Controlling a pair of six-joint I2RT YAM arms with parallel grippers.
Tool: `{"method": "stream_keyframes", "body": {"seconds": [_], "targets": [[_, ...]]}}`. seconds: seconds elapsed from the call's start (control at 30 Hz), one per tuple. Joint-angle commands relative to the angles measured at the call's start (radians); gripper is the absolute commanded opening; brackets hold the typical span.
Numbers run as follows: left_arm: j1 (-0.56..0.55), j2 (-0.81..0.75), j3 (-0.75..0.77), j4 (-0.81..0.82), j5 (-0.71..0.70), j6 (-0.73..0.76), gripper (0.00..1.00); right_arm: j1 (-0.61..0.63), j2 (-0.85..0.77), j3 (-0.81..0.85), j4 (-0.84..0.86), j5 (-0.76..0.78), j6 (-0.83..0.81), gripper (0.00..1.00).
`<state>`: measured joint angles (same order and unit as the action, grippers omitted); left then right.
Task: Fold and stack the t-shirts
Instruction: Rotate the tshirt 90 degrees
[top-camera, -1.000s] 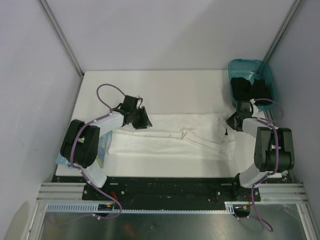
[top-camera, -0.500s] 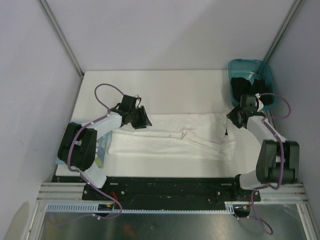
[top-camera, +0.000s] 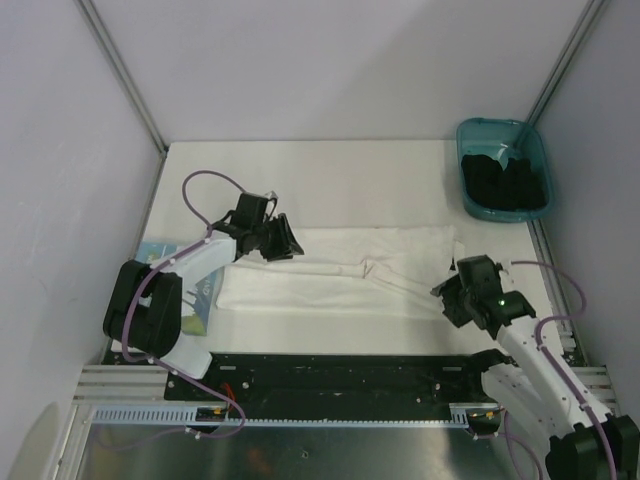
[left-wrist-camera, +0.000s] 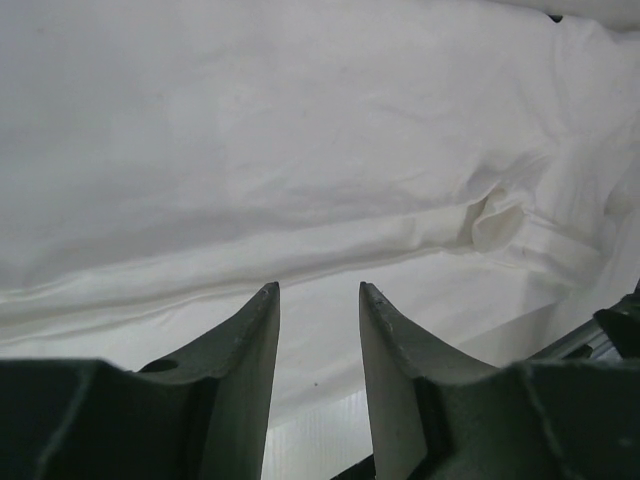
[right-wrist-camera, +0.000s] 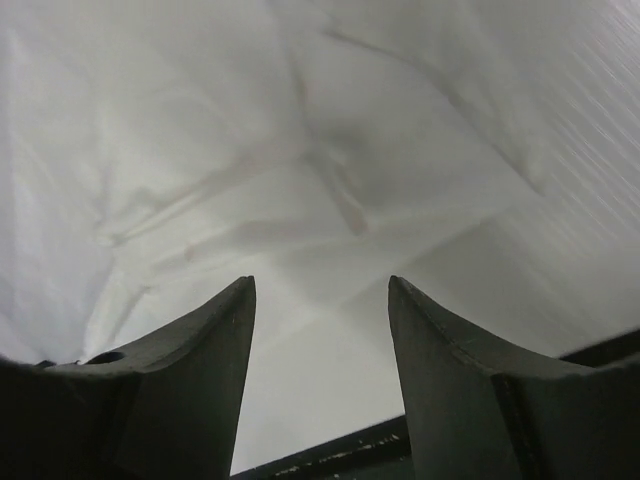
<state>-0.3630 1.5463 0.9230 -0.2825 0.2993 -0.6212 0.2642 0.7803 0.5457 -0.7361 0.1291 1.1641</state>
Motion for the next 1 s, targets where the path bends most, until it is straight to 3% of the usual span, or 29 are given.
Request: {"method": "stream_keyframes", "body": {"seconds": [0.0,0.4,0.97], "targets": [[0.006,-0.070,-0.015,0.003,0.043,0.010,0.42,0.040,-0.079,-0.056,-0.114,0.074,0.240,0.61],[0.005,-0.076,-0.012,0.003,0.062,0.012,0.42,0.085,-0.008,-0.104,-0.056,0.132,0.320,0.73],[0.008,-0.081,-0.010,0.001,0.054,0.002,0.41,0.083,0.147,-0.124,0.019,0.164,0.299,0.69]]}}
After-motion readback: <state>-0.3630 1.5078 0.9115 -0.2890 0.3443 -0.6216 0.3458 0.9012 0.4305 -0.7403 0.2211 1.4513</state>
